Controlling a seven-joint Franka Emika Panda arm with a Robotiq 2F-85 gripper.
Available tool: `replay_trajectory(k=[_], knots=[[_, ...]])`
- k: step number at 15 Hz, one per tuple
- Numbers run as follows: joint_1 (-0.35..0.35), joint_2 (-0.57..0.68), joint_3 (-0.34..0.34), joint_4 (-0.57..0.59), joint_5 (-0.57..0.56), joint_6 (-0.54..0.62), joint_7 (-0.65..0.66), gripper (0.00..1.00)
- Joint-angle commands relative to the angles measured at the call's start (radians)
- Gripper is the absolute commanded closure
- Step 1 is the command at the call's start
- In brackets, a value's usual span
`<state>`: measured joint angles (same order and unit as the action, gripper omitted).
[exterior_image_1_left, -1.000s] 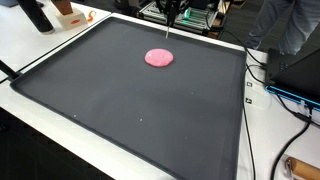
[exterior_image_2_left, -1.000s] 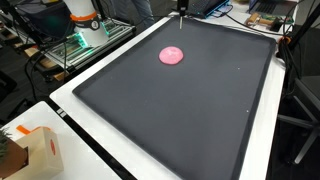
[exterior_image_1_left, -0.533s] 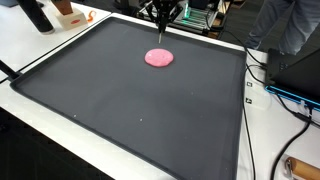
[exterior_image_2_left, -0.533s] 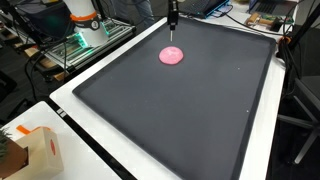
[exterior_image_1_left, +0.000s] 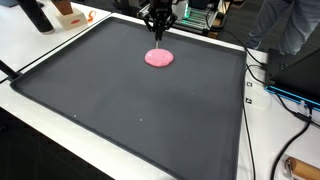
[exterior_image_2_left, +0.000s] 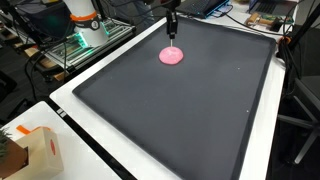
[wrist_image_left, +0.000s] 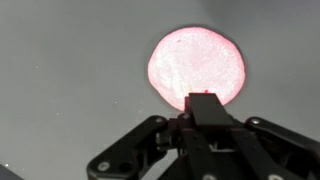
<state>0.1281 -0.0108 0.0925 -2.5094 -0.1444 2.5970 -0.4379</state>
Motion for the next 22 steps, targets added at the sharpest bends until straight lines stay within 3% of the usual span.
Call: replay_trajectory(k=[1, 22], knots=[[-0.018, 0.031, -0.004, -0.022, 0.014, 0.075, -0.042, 0.97], [-0.057, 0.149, 0.016, 0.0, 0.014, 0.127, -0.079, 0.97]])
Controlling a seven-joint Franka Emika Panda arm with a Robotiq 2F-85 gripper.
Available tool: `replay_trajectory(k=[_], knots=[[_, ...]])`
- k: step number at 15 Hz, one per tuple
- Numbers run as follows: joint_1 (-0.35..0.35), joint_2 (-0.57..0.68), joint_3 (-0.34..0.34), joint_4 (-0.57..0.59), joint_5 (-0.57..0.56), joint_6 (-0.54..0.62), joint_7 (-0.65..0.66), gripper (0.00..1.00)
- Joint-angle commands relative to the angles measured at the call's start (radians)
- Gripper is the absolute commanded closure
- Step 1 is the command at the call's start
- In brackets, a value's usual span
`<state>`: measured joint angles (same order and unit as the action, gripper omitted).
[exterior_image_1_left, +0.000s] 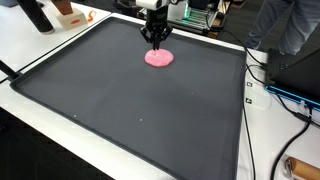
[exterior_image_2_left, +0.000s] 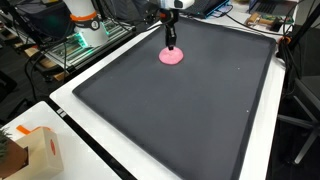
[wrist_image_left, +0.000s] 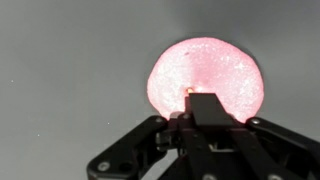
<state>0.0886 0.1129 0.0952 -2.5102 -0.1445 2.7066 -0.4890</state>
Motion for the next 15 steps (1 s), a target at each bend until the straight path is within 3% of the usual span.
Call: replay_trajectory(k=[1, 15], knots=[[-0.019, 0.025, 0.013, 0.001, 0.014, 0.017, -0.029, 0.97], [-0.006, -0.041, 0.012, 0.006, -0.018, -0.041, 0.002, 0.97]])
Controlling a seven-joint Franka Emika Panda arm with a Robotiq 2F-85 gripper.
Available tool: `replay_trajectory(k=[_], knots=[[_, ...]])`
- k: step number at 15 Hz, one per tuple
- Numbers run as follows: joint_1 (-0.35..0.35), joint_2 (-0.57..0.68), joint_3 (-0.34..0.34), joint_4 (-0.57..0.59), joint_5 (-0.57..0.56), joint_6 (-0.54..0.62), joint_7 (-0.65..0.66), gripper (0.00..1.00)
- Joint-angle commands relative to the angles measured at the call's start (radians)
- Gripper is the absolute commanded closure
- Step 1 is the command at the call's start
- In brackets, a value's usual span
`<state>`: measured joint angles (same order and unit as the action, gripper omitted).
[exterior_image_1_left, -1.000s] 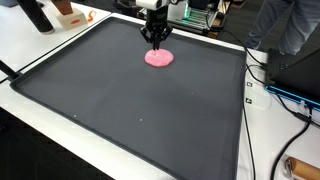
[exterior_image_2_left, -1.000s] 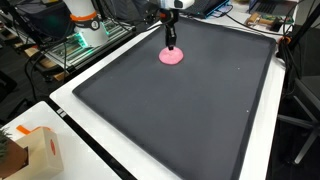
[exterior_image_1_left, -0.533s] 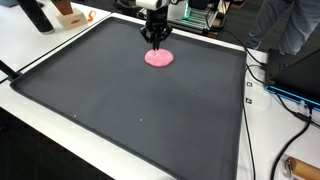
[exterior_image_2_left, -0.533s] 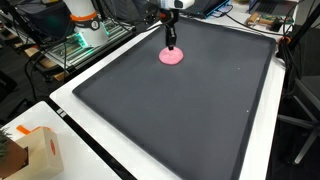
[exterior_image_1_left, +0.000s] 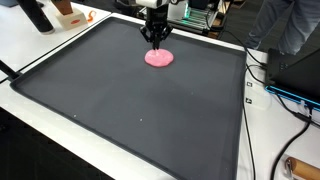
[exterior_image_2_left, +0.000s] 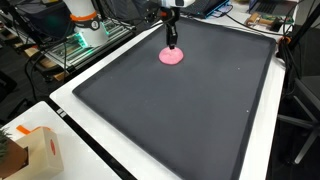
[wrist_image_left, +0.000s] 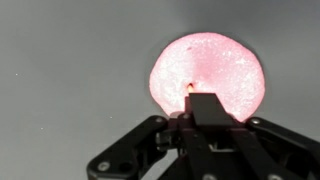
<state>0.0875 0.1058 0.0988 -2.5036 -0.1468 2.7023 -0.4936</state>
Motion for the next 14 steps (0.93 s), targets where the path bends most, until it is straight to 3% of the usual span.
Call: replay_trajectory(k=[1, 9, 14], knots=[[-0.004, -0.039, 0.009, 0.001, -0.018, -0.041, 0.008, 0.97], [0.026, -0.142, 0.024, 0.017, -0.085, -0.163, 0.059, 0.97], [0.052, -0.222, 0.042, 0.047, -0.057, -0.295, 0.098, 0.97]])
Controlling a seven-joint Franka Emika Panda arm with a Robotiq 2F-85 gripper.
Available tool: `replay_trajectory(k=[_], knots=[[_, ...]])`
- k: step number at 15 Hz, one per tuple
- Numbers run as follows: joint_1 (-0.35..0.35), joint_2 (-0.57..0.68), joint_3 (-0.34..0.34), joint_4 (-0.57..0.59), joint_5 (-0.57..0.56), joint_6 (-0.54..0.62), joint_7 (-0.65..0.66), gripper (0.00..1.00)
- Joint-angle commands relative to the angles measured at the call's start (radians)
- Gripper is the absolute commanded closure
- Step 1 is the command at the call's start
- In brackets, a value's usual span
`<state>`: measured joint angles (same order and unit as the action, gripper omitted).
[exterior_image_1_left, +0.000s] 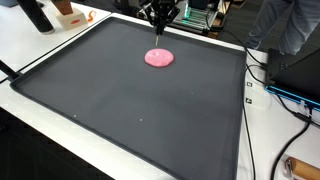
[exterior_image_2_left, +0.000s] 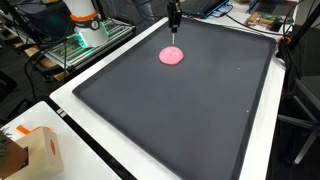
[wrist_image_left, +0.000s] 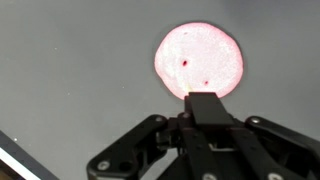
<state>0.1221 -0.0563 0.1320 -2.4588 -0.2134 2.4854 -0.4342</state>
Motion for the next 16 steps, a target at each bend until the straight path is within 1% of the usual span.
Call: replay_trajectory(k=[1, 4, 10, 14, 16], knots=[[0.022, -0.074, 0.011, 0.009, 0.02, -0.099, 0.044, 0.97], [0.037, -0.108, 0.015, 0.035, 0.041, -0.165, 0.082, 0.97], [0.052, -0.14, 0.029, 0.076, 0.045, -0.261, 0.178, 0.97], [0.063, -0.152, 0.037, 0.093, 0.06, -0.291, 0.219, 0.97], [0.063, -0.155, 0.042, 0.098, 0.048, -0.292, 0.243, 0.97]])
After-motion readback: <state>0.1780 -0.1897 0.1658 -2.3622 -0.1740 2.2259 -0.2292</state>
